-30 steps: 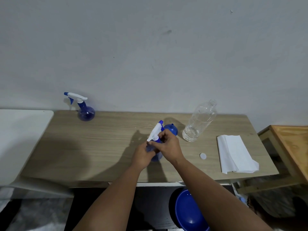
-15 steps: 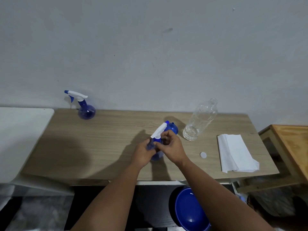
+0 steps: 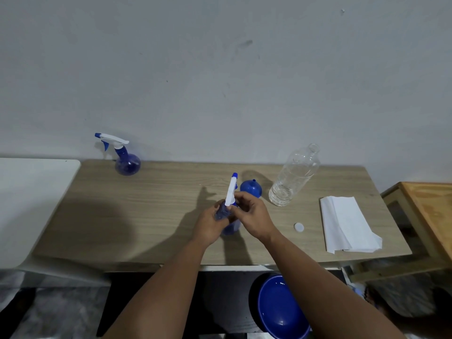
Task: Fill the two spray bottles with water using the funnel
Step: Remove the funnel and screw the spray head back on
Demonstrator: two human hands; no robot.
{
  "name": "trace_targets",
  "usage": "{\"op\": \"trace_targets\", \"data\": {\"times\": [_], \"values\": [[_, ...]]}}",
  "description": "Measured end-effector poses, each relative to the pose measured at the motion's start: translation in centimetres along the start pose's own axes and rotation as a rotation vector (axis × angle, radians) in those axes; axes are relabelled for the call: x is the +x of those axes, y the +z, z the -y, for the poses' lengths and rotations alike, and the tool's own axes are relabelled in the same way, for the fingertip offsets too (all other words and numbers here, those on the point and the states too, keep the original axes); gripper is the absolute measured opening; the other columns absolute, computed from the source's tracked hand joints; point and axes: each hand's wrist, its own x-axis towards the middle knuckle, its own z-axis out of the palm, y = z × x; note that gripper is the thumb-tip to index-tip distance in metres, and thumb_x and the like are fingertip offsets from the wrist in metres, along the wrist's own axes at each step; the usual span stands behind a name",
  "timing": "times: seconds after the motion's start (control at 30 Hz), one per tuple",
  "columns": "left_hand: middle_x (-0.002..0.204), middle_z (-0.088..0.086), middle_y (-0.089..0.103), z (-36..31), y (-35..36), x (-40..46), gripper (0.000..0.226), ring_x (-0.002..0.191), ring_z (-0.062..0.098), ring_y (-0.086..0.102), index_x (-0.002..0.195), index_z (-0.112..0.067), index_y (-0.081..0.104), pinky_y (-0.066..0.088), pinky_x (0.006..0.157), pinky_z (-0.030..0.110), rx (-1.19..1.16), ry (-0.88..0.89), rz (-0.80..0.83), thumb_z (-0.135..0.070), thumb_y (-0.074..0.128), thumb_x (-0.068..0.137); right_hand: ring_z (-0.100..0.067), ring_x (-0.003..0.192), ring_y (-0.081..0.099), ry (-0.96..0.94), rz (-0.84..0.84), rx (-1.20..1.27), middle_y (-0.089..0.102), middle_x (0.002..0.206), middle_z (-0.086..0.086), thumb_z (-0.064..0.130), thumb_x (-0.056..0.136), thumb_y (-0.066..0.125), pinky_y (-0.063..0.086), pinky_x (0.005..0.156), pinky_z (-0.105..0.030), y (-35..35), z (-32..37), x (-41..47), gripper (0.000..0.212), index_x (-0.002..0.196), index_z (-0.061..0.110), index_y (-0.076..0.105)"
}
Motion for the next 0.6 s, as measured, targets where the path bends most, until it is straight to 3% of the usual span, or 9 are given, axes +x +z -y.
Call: {"op": "trace_targets", "data": {"times": [0.13, 0.27, 0.37, 0.47, 0.6], "values": [[0.113, -0.004, 0.076, 0.1, 0.1, 0.0, 0.044, 0.104, 0.006, 0.071, 0.126, -0.014, 0.066, 0.05, 0.086, 0.015, -0.004, -0.004, -0.004, 0.004, 0.071, 0.086, -0.025, 0.109, 0.074, 0.032, 0.011, 0.044, 0.078, 0.113, -0.008, 0.0, 0.093, 0.076, 0.059, 0.1, -0.036, -0.1, 0.0, 0.1, 0.031, 0.124, 0.005, 0.072], [0.104, -0.008, 0.076, 0.1, 0.1, 0.0, 0.042, 0.093, -0.002, 0.071, 0.123, -0.013, 0.067, 0.049, 0.08, 0.01, 0.013, 0.017, -0.001, 0.006, 0.069, 0.086, -0.033, 0.104, 0.075, 0.062, -0.026, 0.081, 0.078, 0.106, -0.016, -0.003, 0.088, 0.08, 0.061, 0.094, -0.039, 0.3, -0.1, 0.2, 0.028, 0.114, 0.003, 0.07], [0.103, -0.008, 0.077, 0.3, 0.0, 0.2, 0.041, 0.096, 0.003, 0.072, 0.122, -0.013, 0.067, 0.053, 0.086, 0.019, 0.022, 0.009, -0.003, 0.002, 0.072, 0.085, -0.038, 0.099, 0.074, 0.068, -0.093, 0.057, 0.076, 0.101, -0.018, 0.002, 0.083, 0.086, 0.063, 0.091, -0.046, 0.9, -0.3, 0.2, 0.029, 0.104, 0.003, 0.067], [0.094, -0.014, 0.078, 0.4, 0.1, 0.2, 0.037, 0.092, 0.0, 0.072, 0.119, -0.008, 0.068, 0.052, 0.083, 0.016, -0.003, -0.02, -0.017, 0.009, 0.067, 0.087, -0.036, 0.094, 0.075, 0.086, -0.153, 0.036, 0.078, 0.096, -0.013, 0.007, 0.081, 0.088, 0.063, 0.087, -0.045, 1.5, -0.4, 0.1, 0.031, 0.101, 0.006, 0.065], [0.094, -0.018, 0.076, 0.0, 0.4, 0.1, 0.04, 0.089, -0.006, 0.07, 0.117, -0.017, 0.066, 0.049, 0.079, 0.009, -0.038, -0.02, -0.016, 0.008, 0.07, 0.086, -0.026, 0.095, 0.077, 0.075, -0.084, 0.122, 0.078, 0.103, -0.017, -0.001, 0.088, 0.081, 0.062, 0.087, -0.036, 0.8, 0.1, 0.3, 0.026, 0.109, 0.005, 0.067]]}}
